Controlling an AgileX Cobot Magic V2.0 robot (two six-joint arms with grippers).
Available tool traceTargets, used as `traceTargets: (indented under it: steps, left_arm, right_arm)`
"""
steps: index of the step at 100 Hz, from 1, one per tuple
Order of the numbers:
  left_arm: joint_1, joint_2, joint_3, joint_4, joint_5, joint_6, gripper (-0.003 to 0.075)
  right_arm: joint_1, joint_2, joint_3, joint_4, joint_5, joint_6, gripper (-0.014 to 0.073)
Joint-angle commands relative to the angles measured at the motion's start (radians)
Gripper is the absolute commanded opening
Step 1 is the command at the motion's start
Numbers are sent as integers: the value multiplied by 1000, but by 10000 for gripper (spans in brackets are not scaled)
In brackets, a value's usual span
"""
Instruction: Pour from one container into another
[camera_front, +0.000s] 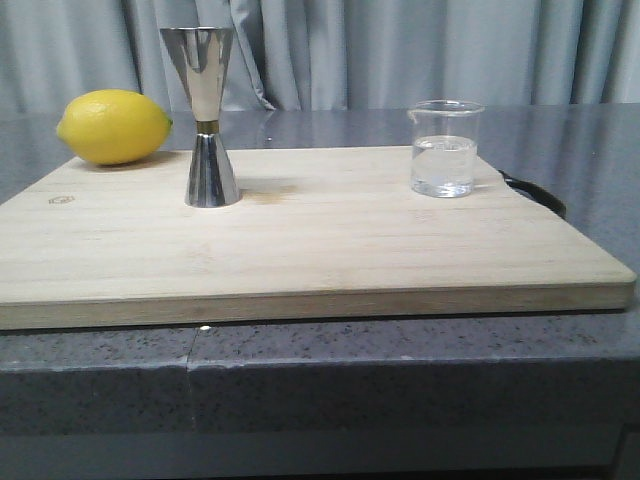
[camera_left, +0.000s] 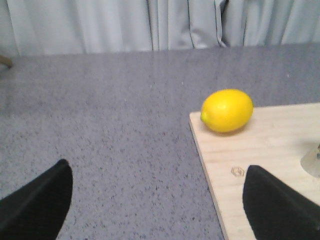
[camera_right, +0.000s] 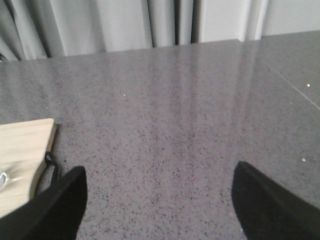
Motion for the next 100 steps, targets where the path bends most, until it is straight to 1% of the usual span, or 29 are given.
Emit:
traceTargets:
  steps: [1,10,17,22,36,41,53,75,87,100]
  left_arm:
    - [0,90,-101,-29,51,-10,639]
    - [-4,168,-161,-79,161,29,639]
    - [-12,235,-201,-169,233,117,639]
    - [-18,273,-217,-254,260,198,639]
    - [-42,397,-225,-556,276,518,639]
    - [-55,441,-225,-667,272,661,639]
    - [-73,547,-225,-865,261,964,639]
    - [-77,742,-225,-1203,265,1424,639]
    - [-77,837,-225,-1372,343,1665,638]
    - [-77,930,-225,-1504,455,1839,638]
  right_arm:
    - [-5,50,-77,-3,5,-9,540]
    - [-5,89,-120,14,61,-9,540]
    - [-5,114,-148,33,103,-11,540]
    - [-5,130,-163,46,128,-16,540]
    - [-3,159,-174,109,154,-89,539]
    - [-3,166,-174,134,160,-110,539]
    - [-3,166,-174,155,162,-135,538]
    - [-3,166,-174,155,162,-144,538]
    - [-3,166,-174,155,162,-144,538]
    - [-3,166,-174,155,162,-144,538]
